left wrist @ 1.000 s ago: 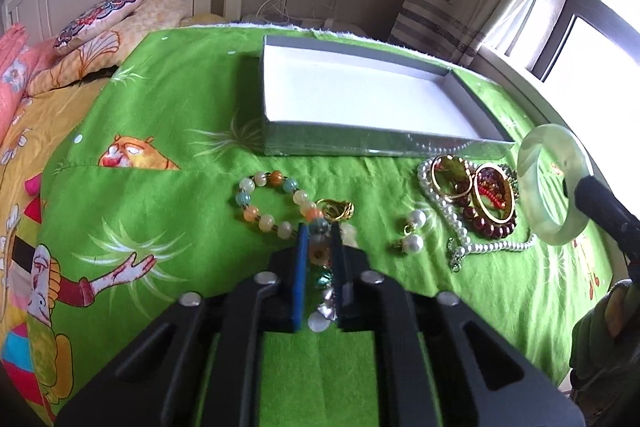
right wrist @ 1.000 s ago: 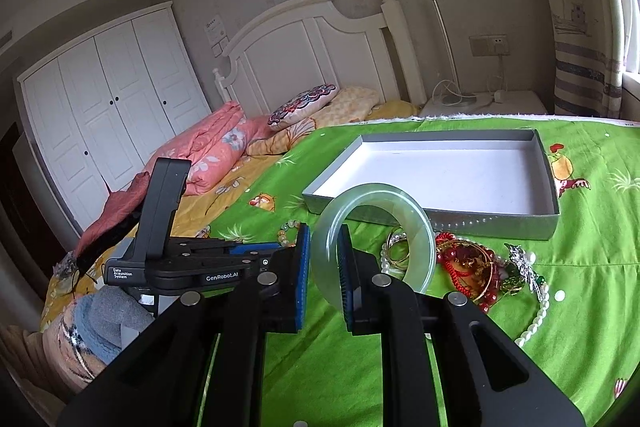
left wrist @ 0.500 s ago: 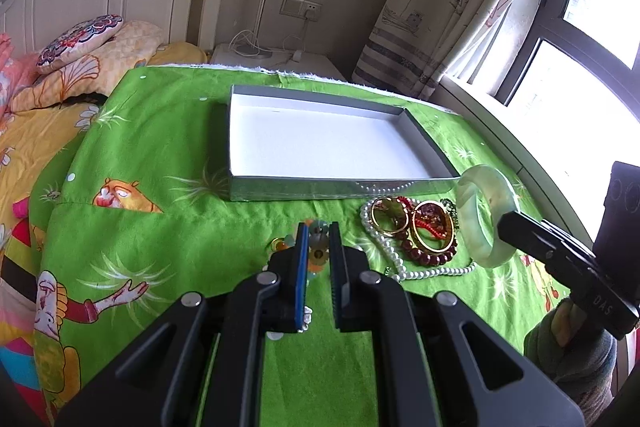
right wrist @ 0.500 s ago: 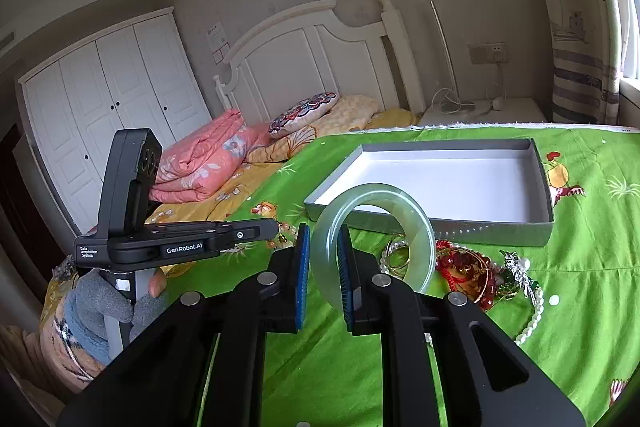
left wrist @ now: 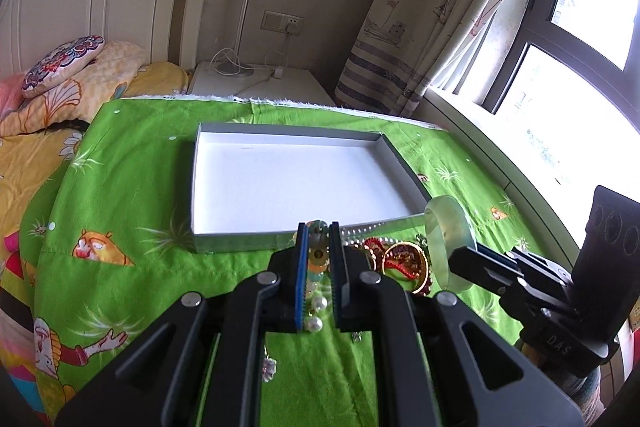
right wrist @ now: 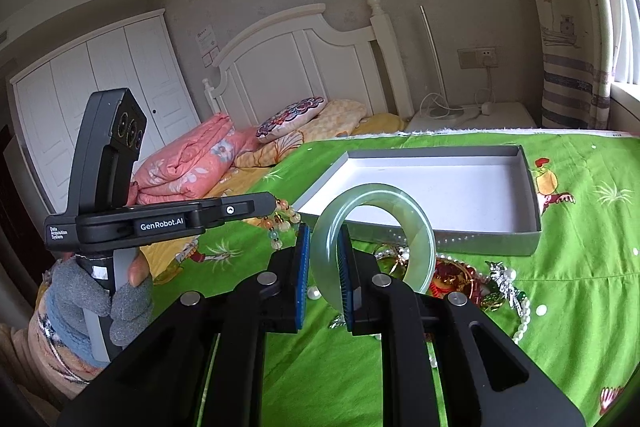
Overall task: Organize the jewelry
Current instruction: 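Lower the jade bangle and beaded bracelet into the white box and open both tools, then reach the right tool to the silver pearl brooch and grasp it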
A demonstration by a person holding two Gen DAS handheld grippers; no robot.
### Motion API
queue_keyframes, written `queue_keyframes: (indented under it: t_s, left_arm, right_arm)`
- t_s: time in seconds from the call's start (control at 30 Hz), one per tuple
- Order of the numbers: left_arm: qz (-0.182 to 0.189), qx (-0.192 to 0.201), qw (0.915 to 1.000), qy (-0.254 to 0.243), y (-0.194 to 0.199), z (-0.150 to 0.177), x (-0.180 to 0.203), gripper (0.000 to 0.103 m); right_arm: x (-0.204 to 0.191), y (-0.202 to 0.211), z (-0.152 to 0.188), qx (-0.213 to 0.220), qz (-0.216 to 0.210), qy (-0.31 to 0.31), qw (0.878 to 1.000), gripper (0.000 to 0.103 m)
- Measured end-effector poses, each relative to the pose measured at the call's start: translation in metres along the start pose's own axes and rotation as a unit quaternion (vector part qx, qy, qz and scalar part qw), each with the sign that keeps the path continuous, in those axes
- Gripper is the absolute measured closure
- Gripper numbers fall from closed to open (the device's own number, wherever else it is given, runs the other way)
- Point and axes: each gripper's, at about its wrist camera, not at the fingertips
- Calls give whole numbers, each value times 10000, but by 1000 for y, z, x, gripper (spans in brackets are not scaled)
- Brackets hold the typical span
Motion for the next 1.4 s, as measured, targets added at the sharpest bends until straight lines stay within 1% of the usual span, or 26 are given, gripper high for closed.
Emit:
queue_keyframes:
  t_s: [0.1,0.23,0.33,0.37,0.5,0.67,0.8,0.83,0.87,0.9,0.93,0.97,1.0,1.03,1.07,1.1,1.17,1.23,1.37,1.4]
  left_arm:
    - [-31,39,10000,28,-8,-21,2,94]
    - [-108,51,9999,64,-25,-52,3,94]
    - [-202,-31,9997,136,-47,-70,-1,94]
    - [-283,-47,9995,146,-54,-75,-3,94]
    - [-575,-161,9978,295,-86,-88,-15,94]
    - [-1007,-227,9936,458,-116,-96,-32,94]
    - [-1175,-273,9912,549,-130,-94,-43,94]
    - [-1185,-261,9909,585,-131,-92,-46,90]
    - [-1203,-253,9905,610,-131,-90,-48,72]
    - [-1237,-219,9901,622,-130,-87,-50,59]
    - [-1284,-130,9897,621,-127,-84,-51,37]
    - [-1355,-30,9889,611,-123,-80,-52,31]
    - [-1391,4,9884,603,-121,-77,-53,31]
    - [-1347,-17,9890,615,-119,-74,-54,31]
    - [-1279,-35,9896,652,-116,-71,-56,31]
    - [-1258,-36,9896,690,-113,-67,-57,29]
    - [-1288,9,9887,766,-106,-58,-59,20]
    - [-1278,45,9882,844,-97,-49,-59,17]
    - [-1286,128,9874,915,-78,-29,-52,10]
    - [-1296,131,9873,909,-73,-24,-49,9]
  right_arm:
    - [7,-6,-13,3,218,127,9997,88]
    - [18,-19,-32,-64,618,381,9973,88]
    - [29,-35,-43,-241,851,482,9949,88]
    - [33,-42,-46,-322,945,530,9936,88]
    - [52,-74,-58,-662,1324,619,9870,88]
    - [78,-116,-67,-1103,1749,628,9764,88]
    - [99,-147,-64,-1495,1989,528,9671,87]
    - [103,-152,-63,-1551,1998,493,9662,87]
    - [105,-153,-63,-1502,1982,455,9675,87]
    - [106,-151,-64,-1441,1945,354,9696,86]
    - [106,-146,-65,-1379,1848,215,9728,84]
    - [106,-141,-66,-1294,1696,80,9769,81]
    - [104,-133,-68,-1188,1604,24,9799,73]
    - [100,-124,-69,-1076,1568,27,9817,68]
    - [98,-117,-70,-992,1532,39,9832,68]
    - [96,-109,-70,-931,1461,27,9849,68]
    - [95,-92,-67,-817,1373,-23,9871,68]
    - [94,-77,-61,-739,1351,-86,9880,68]
    - [94,-46,-38,-559,1264,-304,9899,68]
    - [93,-39,-31,-507,1254,-365,9901,68]
Point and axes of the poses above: each gripper's, at about its wrist camera, not at the fingertips, and y roughly against the way its jaws point, x to its right, z to its underside, and after that the axes turned 6 degrees about -z, right-handed
